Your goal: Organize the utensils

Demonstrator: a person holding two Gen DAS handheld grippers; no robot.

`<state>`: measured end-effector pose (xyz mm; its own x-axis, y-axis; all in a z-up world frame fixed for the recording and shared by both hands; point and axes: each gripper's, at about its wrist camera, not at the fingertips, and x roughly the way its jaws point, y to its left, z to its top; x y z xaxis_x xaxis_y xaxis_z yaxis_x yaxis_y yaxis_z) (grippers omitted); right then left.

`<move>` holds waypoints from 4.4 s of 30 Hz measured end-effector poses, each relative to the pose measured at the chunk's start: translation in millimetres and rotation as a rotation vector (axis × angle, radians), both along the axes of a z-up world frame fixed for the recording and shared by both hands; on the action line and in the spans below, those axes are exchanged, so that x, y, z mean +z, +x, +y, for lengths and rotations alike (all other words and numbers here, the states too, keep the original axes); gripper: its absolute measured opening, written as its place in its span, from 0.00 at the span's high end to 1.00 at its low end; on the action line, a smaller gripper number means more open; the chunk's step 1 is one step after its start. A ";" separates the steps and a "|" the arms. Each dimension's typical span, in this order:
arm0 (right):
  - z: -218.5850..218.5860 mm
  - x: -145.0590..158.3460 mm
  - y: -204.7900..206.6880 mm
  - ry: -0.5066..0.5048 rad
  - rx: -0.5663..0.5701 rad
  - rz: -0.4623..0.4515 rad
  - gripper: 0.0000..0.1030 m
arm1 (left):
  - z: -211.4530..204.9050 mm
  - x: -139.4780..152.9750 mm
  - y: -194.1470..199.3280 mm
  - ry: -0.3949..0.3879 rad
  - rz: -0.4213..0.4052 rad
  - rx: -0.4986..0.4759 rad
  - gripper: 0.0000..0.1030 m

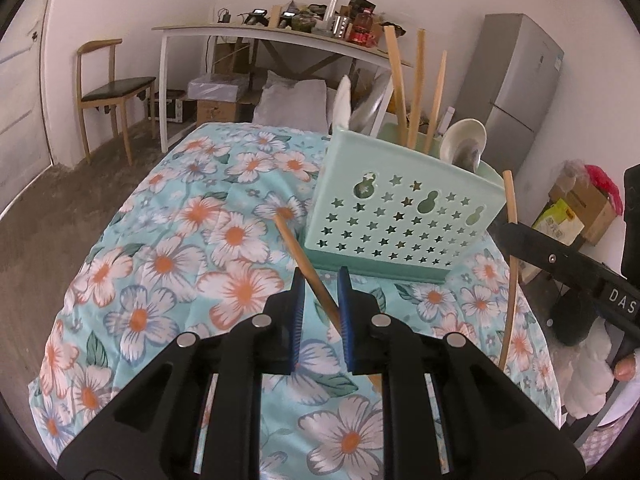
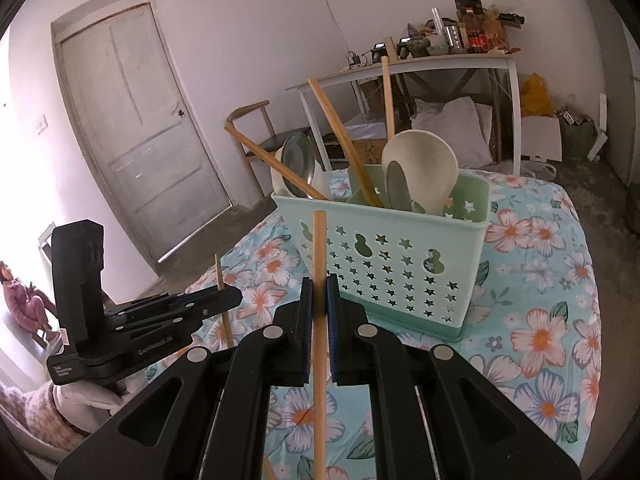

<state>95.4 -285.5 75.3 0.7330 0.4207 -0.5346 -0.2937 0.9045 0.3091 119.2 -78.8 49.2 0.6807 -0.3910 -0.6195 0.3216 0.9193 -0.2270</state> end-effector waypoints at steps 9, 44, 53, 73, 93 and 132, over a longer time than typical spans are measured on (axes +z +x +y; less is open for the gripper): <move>-7.6 -1.4 -1.5 0.017 -0.008 -0.002 0.93 | -7.8 -1.6 2.7 0.025 0.006 -0.001 0.85; -37.5 5.1 -18.3 0.090 -0.069 -0.040 0.93 | 23.6 144.8 -12.8 -0.374 -0.372 -0.177 0.95; -43.4 2.5 -17.0 0.121 -0.063 -0.043 0.93 | 17.6 191.1 20.1 -0.479 -0.549 -0.058 0.95; -44.0 6.1 -8.1 0.137 -0.062 -0.054 0.93 | -8.5 123.0 50.5 -0.419 -0.418 -0.027 0.46; -18.6 167.1 32.8 0.089 -0.004 -0.519 0.93 | 85.0 29.2 -23.8 -0.196 -0.170 0.199 0.11; 20.9 -36.7 -42.0 -0.417 -0.531 0.117 0.06 | 29.6 7.2 -41.5 0.207 -0.058 0.250 0.08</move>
<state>53.4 -264.5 38.6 0.7108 -0.2375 -0.6621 0.2363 0.9672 -0.0933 77.7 -49.2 56.3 0.7763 -0.0775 -0.6256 0.0871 0.9961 -0.0153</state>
